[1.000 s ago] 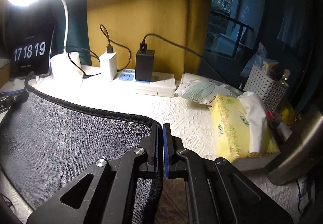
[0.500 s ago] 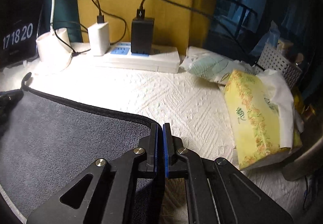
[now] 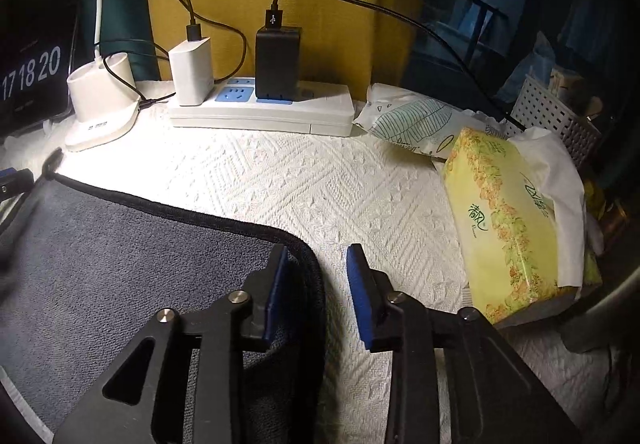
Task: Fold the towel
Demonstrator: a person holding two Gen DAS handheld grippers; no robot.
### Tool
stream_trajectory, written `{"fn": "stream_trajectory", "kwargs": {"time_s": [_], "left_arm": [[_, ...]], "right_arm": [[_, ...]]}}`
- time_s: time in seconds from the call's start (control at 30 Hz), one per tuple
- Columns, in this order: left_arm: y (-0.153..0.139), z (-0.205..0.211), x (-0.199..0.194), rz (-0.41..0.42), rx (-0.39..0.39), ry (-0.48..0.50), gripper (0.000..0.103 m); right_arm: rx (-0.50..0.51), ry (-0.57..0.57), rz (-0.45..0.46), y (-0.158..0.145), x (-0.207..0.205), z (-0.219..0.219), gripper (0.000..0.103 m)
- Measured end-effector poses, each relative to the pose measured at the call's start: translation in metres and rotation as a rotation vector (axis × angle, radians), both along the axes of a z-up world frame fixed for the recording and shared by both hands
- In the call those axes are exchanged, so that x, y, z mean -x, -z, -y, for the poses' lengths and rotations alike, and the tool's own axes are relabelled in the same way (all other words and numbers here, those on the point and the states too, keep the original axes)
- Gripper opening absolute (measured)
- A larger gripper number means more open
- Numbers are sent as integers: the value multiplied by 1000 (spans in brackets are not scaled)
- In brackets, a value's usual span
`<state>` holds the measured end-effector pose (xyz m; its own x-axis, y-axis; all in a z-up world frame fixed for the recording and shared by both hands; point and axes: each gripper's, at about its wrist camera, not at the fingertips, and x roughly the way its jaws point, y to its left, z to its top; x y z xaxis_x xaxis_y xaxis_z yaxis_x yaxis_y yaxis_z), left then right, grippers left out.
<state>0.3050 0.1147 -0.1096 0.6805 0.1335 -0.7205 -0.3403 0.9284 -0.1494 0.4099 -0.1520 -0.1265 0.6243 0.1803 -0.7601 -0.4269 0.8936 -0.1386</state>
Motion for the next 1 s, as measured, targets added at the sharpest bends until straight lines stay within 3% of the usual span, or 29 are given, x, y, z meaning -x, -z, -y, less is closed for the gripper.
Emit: {"fn": "stream_trajectory", "kwargs": {"time_s": [1.0], "left_arm": [[-66, 50, 84, 118, -45, 43, 84]], "right_arm": [[-102, -27, 126, -82, 89, 12, 36]]}}
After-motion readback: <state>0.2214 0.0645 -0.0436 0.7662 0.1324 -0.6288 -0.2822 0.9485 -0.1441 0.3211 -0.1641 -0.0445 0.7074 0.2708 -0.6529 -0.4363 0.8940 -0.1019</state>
